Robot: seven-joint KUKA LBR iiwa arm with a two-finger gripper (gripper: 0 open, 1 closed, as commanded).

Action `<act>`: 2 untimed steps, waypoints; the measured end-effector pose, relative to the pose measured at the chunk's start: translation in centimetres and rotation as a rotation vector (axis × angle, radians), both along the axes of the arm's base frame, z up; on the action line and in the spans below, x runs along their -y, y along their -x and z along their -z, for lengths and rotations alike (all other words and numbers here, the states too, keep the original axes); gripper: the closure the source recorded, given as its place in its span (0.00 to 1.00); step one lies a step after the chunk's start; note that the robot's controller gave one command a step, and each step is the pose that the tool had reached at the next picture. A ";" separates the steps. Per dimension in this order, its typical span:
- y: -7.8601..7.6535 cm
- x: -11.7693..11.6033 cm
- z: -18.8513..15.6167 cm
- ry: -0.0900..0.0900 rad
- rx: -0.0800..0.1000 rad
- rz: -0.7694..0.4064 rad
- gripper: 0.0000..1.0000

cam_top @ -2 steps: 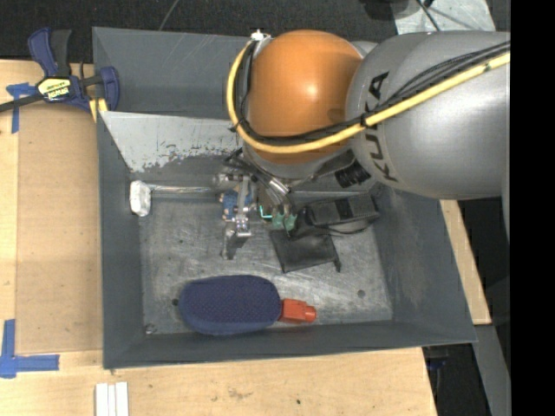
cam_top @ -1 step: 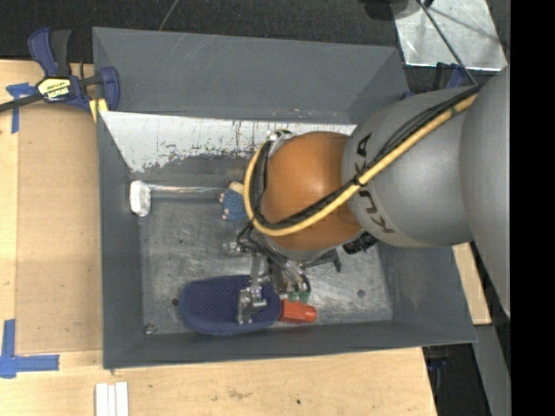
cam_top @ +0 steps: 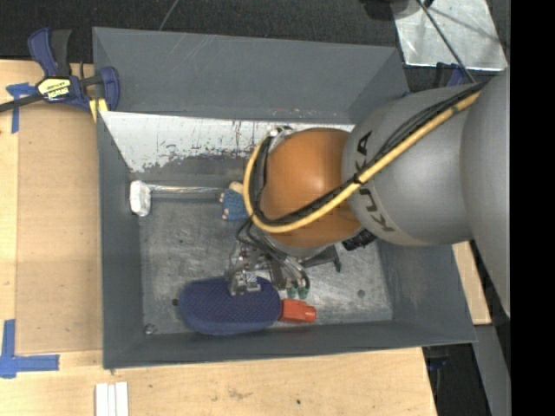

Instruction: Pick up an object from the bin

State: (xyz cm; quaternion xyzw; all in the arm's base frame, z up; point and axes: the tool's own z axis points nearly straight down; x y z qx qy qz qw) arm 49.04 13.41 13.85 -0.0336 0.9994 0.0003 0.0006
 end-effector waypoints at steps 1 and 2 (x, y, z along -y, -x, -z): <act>0.0 0.0 0.0 0.000 0.000 0.000 0.00; -0.4 -1.9 5.6 0.001 0.001 -0.222 0.00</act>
Offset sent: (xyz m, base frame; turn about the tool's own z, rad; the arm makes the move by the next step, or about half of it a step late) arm 0.0000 0.0000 0.0000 0.0000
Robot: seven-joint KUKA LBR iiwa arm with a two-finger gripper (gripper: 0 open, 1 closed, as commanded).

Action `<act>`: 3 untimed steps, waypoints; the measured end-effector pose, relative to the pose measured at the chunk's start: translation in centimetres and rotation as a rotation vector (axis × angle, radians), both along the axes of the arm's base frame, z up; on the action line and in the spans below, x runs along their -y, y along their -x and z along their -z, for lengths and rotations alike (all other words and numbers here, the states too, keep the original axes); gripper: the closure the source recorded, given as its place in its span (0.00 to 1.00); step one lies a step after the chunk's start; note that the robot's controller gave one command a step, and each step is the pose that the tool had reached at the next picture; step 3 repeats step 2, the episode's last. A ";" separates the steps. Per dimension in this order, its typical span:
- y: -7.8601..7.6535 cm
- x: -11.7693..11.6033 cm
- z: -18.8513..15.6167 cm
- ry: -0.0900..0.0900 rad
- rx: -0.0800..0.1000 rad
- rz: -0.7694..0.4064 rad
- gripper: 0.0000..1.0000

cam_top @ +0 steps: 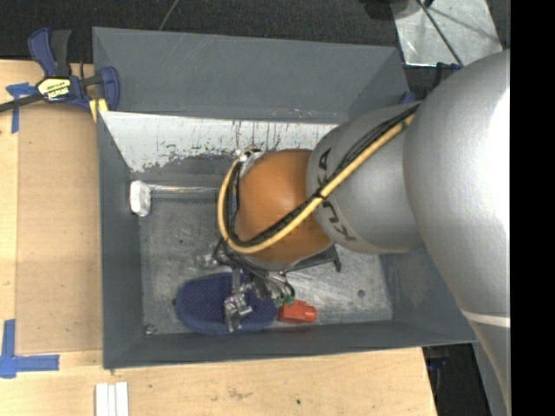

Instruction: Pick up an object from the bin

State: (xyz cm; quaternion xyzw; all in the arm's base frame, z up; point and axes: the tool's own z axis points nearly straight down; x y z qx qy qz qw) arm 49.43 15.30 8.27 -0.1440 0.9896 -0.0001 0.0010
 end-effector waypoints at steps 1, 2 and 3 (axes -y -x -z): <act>0.0 0.0 -0.1 0.001 -0.002 0.001 1.00; -0.2 -1.0 -13.3 -0.002 0.009 -0.185 1.00; -0.2 -1.0 -13.3 -0.002 0.009 -0.185 1.00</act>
Offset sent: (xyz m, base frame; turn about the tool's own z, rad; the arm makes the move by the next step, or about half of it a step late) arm 0.0000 0.0000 0.0000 0.0000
